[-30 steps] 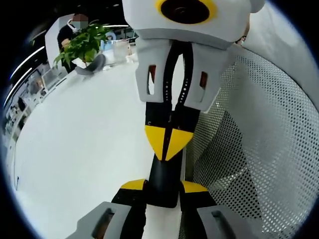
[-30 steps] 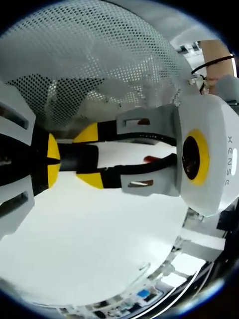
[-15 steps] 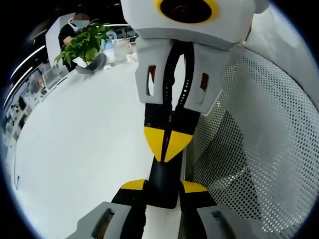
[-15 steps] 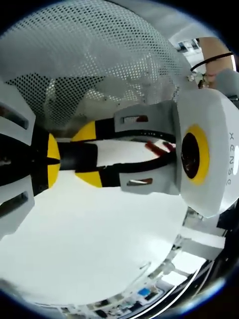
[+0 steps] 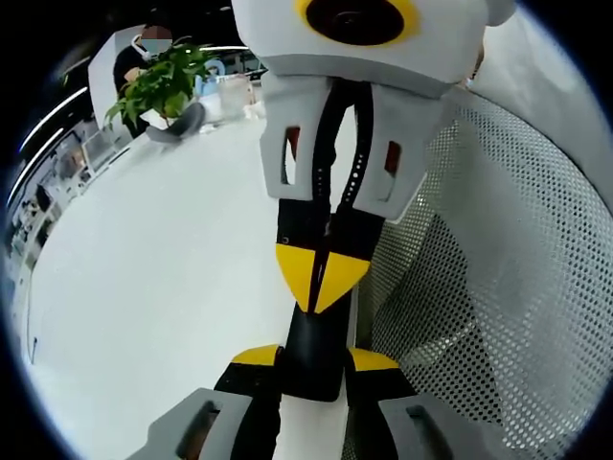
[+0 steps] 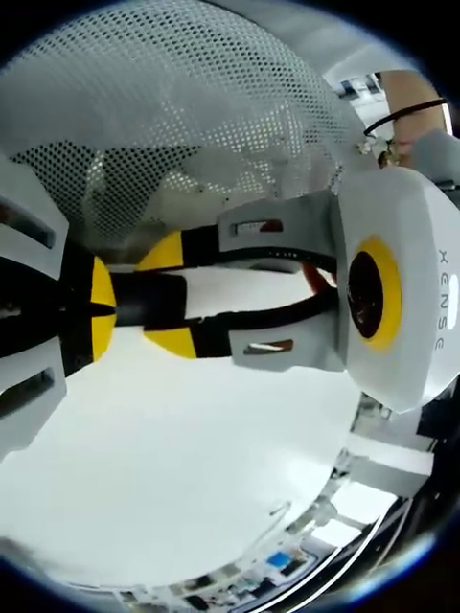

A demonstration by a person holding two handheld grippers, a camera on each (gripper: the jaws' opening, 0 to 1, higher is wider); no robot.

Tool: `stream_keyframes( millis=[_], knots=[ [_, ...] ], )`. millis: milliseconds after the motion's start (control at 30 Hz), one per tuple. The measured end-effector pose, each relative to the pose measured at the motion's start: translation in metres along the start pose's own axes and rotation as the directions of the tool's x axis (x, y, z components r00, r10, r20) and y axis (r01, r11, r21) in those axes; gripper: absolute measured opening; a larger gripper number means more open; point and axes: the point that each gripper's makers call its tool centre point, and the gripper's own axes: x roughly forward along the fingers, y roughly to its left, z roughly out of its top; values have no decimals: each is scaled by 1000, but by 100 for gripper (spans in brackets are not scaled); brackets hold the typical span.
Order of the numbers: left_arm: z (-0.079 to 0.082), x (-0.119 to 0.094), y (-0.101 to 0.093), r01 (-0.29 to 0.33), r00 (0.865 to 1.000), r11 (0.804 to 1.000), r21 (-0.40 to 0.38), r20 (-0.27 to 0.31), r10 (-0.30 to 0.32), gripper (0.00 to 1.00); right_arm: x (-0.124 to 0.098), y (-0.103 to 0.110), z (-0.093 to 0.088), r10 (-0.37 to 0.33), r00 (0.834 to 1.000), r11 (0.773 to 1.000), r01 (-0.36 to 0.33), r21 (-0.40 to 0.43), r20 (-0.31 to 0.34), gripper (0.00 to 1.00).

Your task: Press the specified remote control buttons in sequence, fully releasing each button before pressing the next.

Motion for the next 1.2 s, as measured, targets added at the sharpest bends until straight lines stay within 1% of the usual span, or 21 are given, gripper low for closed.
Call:
stream_keyframes(
  millis=[100, 167, 200, 233, 267, 367, 500, 667, 767, 800, 833, 900, 1100, 1200],
  knots=[
    [0, 0, 0, 0, 1000, 1000, -2, 2, 0, 25, 0, -1, 0, -3, 1000, 1000, 3, 7, 11, 0],
    [0, 0, 0, 0, 1000, 1000, -2, 2, 0, 25, 0, 0, 0, -6, 1000, 1000, 6, -6, 27, 0],
    [0, 0, 0, -1, 1000, 1000, -3, 2, 1, 25, 0, 0, 0, -10, 999, 1000, 11, -17, 36, 0],
    [0, 0, 0, -4, 1000, 1000, -2, 1, 4, 25, -1, 0, 0, -12, 999, 998, 15, -54, 52, 0],
    [0, 1, 0, -3, 1000, 1000, -1, 0, 3, 25, -1, 1, 0, -15, 998, 998, 19, -67, 64, 0],
    [0, 1, 0, -3, 1000, 1000, 0, 2, 3, 25, -2, 1, -1, -13, 997, 998, 18, -68, 80, 0],
    [0, 1, 0, -11, 1000, 1000, -11, 18, 11, 25, -1, 0, 0, -4, 996, 999, 8, -50, 88, 0],
    [0, 1, 0, -11, 1000, 1000, -12, 20, 11, 25, -4, -1, -1, -8, 994, 999, 12, -33, 107, 0],
    [0, 1, 1, -14, 999, 1000, -18, 30, 15, 25, -6, 0, -3, 10, 993, 1000, -9, -7, 114, 7],
    [0, 0, 1, -15, 999, 1000, -21, 34, 16, 25, -6, 1, -4, 19, 992, 1000, -22, 22, 122, 10],
    [0, 0, 1, -18, 999, 1000, -24, 39, 19, 25, -7, 2, -6, 28, 992, 999, -32, 33, 120, 13],
    [0, 0, 1, -21, 999, 999, -29, 45, 23, 25, -8, 1, -10, 31, 992, 998, -37, 44, 124, 15],
    [0, 0, 1, -25, 999, 999, -33, 48, 26, 25, -11, 4, -13, 36, 991, 998, -43, 50, 131, 18],
    [0, 0, 1, -25, 999, 999, -32, 47, 26, 25, -9, 8, -18, 52, 992, 998, -56, 29, 116, 23]
  ],
)
